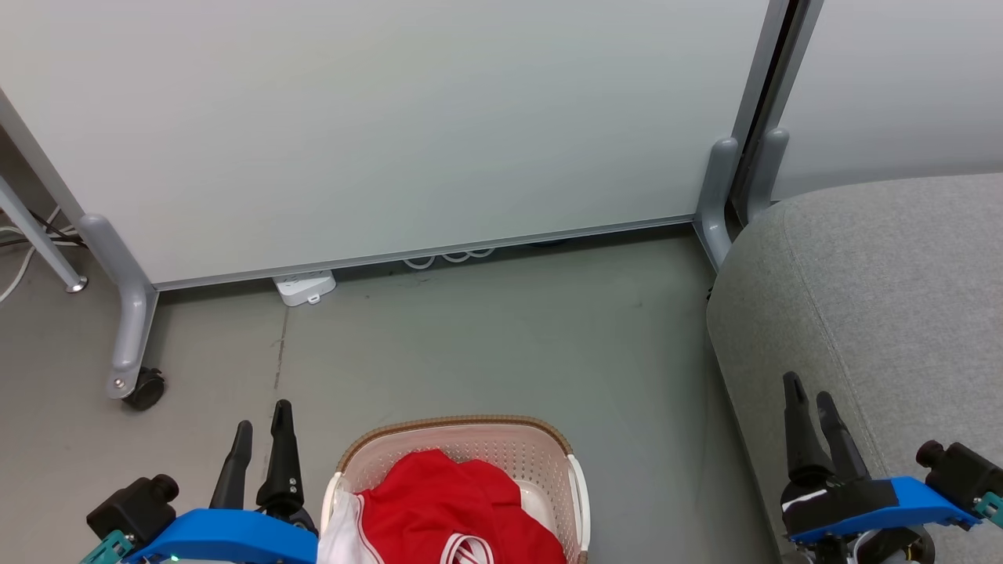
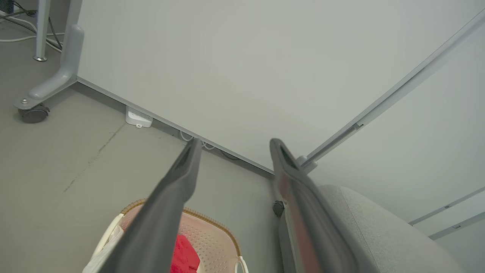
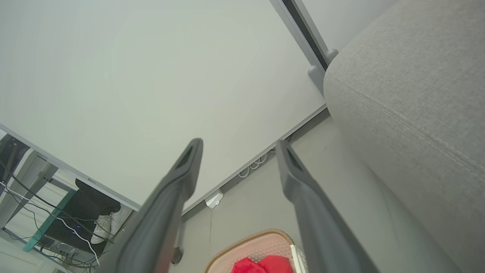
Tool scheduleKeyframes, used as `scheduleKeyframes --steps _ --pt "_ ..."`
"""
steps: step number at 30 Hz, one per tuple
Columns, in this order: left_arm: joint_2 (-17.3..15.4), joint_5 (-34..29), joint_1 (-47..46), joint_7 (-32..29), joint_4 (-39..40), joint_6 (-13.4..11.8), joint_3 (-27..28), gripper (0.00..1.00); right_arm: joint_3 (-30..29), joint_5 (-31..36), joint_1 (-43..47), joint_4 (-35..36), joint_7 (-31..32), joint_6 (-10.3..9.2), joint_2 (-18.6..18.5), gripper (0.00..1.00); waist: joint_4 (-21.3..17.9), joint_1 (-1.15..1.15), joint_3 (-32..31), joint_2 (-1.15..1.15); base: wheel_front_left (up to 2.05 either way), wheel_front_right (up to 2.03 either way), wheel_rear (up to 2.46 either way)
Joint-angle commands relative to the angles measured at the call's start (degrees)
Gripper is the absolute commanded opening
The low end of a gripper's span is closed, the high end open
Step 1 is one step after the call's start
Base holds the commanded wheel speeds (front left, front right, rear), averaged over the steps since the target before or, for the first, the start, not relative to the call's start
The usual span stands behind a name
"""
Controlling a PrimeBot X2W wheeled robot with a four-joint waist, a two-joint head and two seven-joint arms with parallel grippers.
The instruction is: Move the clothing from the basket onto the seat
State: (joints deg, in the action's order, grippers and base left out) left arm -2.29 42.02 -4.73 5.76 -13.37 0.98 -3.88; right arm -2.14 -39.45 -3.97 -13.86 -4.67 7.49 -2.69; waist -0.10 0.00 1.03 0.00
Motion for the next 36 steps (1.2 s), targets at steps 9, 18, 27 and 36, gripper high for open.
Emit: scheduleKeyframes --steps 9,18,27,36 --pt "-0.55 -6.27 -1.77 1.83 0.6 -0.8 -1.1 1.0 0.65 6.88 -1.23 0.88 -1.51 0.0 -0.21 1.0 -0.03 0.0 0.05 0.0 0.0 0.0 0.0" --pt "-0.57 -10.87 -1.86 3.23 0.81 -1.27 -1.95 1.0 1.08 12.57 -1.23 1.09 -2.58 0.0 -0.23 1.0 -0.05 0.0 0.11 0.0 0.0 0.0 0.0" --pt "-0.61 -14.95 -1.86 4.53 1.05 -1.77 -2.95 1.0 1.34 17.54 -1.18 1.02 -3.63 0.0 -0.24 1.0 -0.09 0.0 0.03 0.0 0.0 0.0 0.0" --pt "-0.65 -19.26 -1.9 5.65 1.27 -2.42 -3.76 1.0 1.59 22.38 -1.09 1.15 -4.63 0.0 -0.25 1.0 -0.05 0.0 0.02 0.0 0.0 0.0 0.0"
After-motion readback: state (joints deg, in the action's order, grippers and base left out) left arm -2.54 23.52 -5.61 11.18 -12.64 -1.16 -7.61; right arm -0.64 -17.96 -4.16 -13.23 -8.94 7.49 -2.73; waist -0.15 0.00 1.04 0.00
